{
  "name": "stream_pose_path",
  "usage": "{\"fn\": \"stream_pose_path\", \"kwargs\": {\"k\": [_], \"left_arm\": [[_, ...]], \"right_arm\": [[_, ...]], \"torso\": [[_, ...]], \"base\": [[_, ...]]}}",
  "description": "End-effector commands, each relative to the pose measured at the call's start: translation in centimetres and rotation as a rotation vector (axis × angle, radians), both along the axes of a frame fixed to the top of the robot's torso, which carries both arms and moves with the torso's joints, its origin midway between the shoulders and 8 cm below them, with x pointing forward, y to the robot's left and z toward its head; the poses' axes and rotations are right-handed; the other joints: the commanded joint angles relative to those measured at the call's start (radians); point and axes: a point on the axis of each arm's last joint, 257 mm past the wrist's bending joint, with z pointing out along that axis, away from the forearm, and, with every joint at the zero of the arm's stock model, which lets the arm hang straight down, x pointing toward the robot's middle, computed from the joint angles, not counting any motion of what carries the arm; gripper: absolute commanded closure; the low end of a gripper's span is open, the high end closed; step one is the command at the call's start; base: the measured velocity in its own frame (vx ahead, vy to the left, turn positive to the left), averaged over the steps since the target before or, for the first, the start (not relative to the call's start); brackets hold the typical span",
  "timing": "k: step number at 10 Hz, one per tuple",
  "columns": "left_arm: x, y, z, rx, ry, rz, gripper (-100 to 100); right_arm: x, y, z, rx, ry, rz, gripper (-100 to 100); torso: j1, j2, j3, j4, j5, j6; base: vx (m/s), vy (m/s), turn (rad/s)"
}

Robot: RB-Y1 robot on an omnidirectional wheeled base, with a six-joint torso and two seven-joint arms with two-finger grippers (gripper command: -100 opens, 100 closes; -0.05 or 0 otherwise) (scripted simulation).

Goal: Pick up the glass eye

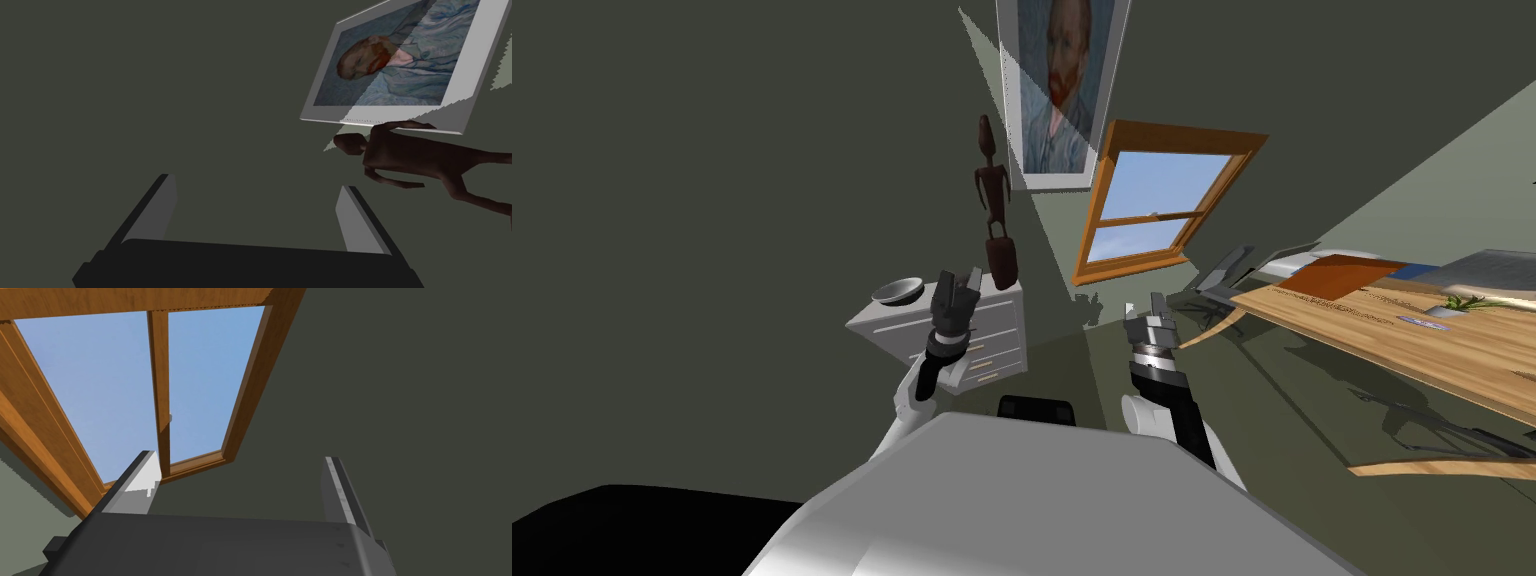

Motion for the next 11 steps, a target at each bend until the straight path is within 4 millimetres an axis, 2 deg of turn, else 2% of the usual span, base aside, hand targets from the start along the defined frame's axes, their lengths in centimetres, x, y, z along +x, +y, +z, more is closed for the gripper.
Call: {"fn": "stream_pose_path", "kwargs": {"k": [1, 10, 11], "left_arm": [[0.1, -1.7, -0.6, 0.061, -0.017, -0.053, -100], [0.1, -1.8, -0.7, 0.071, -0.016, -0.055, -100], [0.5, -1.9, -1.6, 0.104, 0.011, -0.077, -100]], "right_arm": [[0.0, 0.0, 0.0, 0.000, 0.000, 0.000, 0], [0.0, 0.0, 0.0, 0.000, 0.000, 0.000, 0], [0.0, 0.0, 0.0, 0.000, 0.000, 0.000, 0]], "torso": [[0.000, 0.000, 0.000, 0.000, 0.000, 0.000], [0.000, 0.000, 0.000, 0.000, 0.000, 0.000], [0.000, 0.000, 0.000, 0.000, 0.000, 0.000]], "base": [[-0.004, -0.005, -0.014], [0.000, 0.000, 0.001], [-0.004, -0.008, -0.019]]}}
